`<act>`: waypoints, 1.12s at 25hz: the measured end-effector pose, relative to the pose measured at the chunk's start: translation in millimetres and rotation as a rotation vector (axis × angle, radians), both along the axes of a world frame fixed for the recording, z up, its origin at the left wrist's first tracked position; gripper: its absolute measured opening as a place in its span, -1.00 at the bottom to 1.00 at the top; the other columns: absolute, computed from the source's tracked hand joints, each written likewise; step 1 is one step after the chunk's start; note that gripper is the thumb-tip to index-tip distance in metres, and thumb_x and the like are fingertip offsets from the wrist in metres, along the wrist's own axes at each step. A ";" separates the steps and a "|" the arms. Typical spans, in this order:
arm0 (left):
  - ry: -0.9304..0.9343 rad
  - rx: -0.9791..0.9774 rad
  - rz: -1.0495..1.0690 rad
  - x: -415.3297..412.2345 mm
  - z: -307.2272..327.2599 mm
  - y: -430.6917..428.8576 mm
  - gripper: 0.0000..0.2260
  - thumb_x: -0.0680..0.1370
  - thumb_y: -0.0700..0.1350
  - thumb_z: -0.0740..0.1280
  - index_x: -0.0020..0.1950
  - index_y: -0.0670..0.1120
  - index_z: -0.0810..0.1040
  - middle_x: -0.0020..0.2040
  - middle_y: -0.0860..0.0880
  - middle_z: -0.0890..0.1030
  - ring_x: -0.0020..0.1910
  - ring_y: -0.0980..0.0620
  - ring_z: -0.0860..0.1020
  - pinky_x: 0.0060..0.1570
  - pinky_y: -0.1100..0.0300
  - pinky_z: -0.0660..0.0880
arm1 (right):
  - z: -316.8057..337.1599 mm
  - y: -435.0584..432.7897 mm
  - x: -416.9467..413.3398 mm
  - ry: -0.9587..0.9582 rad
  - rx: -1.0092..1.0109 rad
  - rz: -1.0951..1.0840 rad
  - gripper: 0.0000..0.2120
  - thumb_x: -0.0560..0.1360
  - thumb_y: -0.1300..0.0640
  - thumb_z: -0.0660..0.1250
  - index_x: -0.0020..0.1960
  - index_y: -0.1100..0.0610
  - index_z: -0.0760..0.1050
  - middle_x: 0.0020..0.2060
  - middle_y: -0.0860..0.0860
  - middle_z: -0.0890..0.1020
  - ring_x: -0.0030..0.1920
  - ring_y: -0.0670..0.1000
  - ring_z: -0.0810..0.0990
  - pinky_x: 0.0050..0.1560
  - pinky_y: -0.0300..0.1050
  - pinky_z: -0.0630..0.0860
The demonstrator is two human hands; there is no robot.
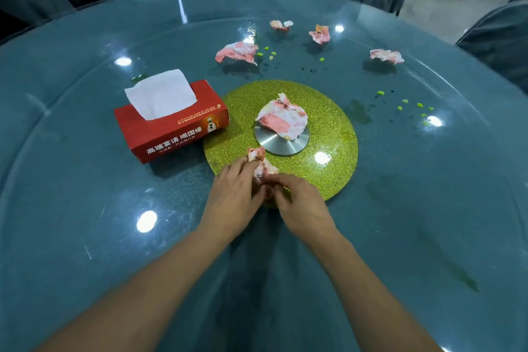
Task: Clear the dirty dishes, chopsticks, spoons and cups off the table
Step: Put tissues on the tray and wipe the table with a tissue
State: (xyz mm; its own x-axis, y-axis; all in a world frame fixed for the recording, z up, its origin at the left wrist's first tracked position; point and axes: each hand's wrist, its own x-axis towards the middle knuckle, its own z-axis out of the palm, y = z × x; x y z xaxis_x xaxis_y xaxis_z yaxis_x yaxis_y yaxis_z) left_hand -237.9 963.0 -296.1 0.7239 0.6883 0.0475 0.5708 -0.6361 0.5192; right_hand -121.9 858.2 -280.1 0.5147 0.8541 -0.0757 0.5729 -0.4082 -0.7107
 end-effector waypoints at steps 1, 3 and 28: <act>-0.013 0.011 0.011 3.6 -1.3 1.2 -0.59 0.60 0.02 0.37 0.41 -0.07 0.48 0.35 -0.05 0.49 0.29 -0.08 0.44 0.33 -0.02 0.41 | 0.7 1.0 3.6 -0.001 0.002 -0.017 -0.72 0.60 0.19 0.26 0.19 -0.04 0.64 0.04 -0.11 0.70 0.05 -0.04 0.63 0.13 -0.03 0.56; -0.017 0.056 0.010 8.3 -3.4 4.2 -0.70 0.60 -0.02 0.38 0.31 -0.05 0.54 0.26 -0.03 0.54 0.22 -0.07 0.48 0.25 0.00 0.44 | 2.4 5.7 14.1 -0.027 0.024 -0.101 -0.76 0.59 0.17 0.27 0.15 -0.02 0.66 0.01 -0.11 0.71 0.04 -0.04 0.62 0.11 -0.01 0.56; -0.050 0.082 0.018 -25.3 -10.8 -9.7 -0.68 0.59 -0.01 0.24 0.30 -0.09 0.49 0.46 -0.06 0.45 0.40 -0.10 0.38 0.37 -0.03 0.35 | -22.2 -7.4 18.2 -0.460 -0.130 0.169 -0.64 0.62 0.10 0.18 0.36 0.11 0.56 0.29 0.09 0.62 0.37 0.12 0.52 0.53 0.11 0.22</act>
